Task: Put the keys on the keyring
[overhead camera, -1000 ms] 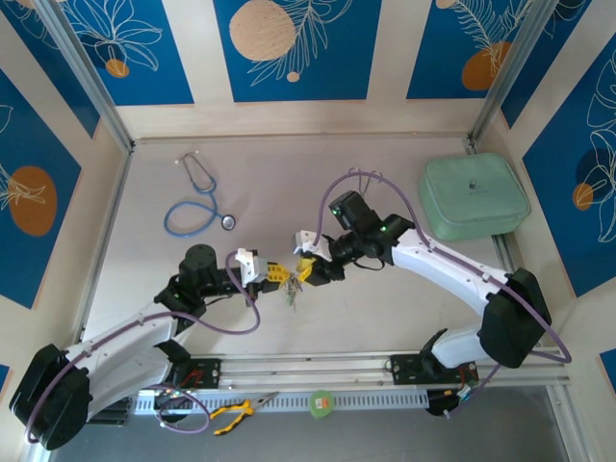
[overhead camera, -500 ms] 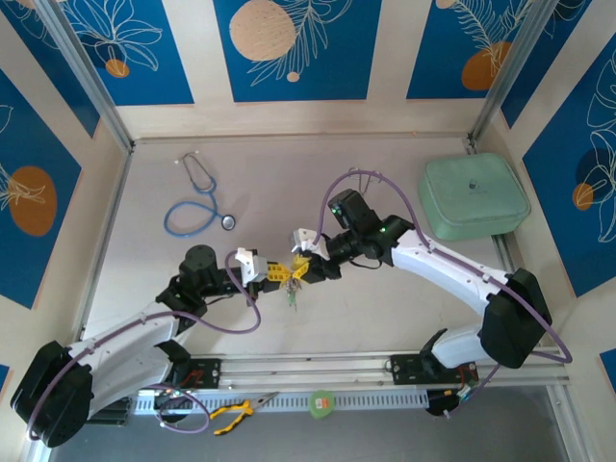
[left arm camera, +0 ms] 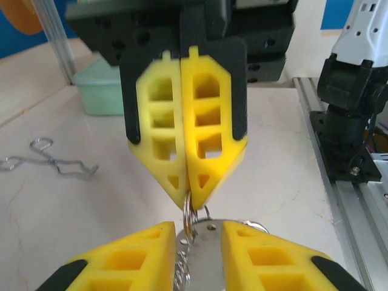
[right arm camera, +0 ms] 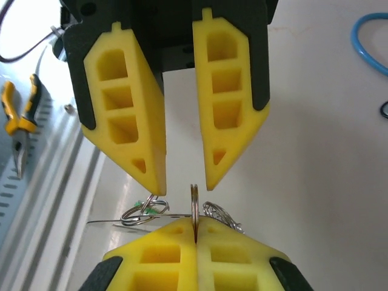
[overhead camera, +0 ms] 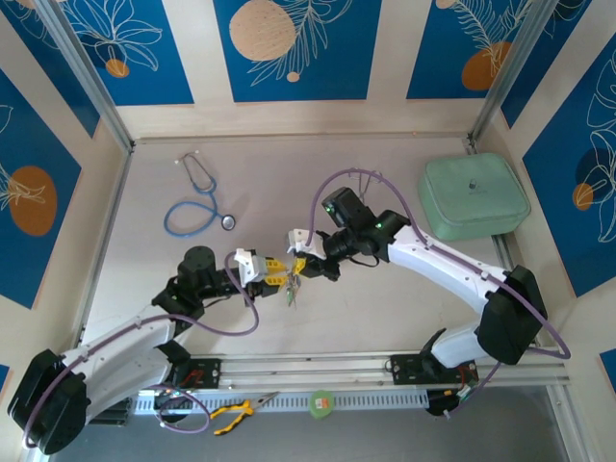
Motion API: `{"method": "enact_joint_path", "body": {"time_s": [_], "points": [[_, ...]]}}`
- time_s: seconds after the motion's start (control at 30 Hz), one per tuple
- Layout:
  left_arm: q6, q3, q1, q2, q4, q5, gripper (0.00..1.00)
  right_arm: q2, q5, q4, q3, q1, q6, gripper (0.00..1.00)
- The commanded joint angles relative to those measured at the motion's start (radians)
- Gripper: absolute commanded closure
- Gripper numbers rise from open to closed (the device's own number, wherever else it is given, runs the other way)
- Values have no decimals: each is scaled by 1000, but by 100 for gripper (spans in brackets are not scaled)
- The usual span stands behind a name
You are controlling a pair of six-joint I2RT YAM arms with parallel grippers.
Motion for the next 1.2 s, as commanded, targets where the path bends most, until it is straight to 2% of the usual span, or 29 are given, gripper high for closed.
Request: {"method": "enact_joint_path", "body": {"time_s": [0.0, 0.23, 0.5, 0.6, 0.67, 0.83, 1.03, 1.17], "points": [[77, 60, -5, -13, -148, -40, 74, 29, 136, -165, 82, 35, -95, 100], [66, 70, -4, -1, -115, -35, 76, 77, 204, -221, 173, 90, -127, 100], [50, 64, -6, 12, -91, -19, 77, 93, 133, -137, 192, 124, -68, 100], [60, 66, -6, 9, -105, -12, 93, 87, 107, -121, 182, 123, -48, 100], [60, 62, -5, 4, -107, -10, 100, 72, 101, -100, 163, 114, -32, 100], [33, 33, -5, -13, -49, -2, 100, -27, -37, 29, 44, 14, 66, 74], [-105, -42, -6, 24, 209, 16, 100, -50, -107, 76, -46, -12, 87, 71], [-136, -62, -6, 46, 275, 17, 100, -34, -100, 93, -58, -13, 90, 70]]}}
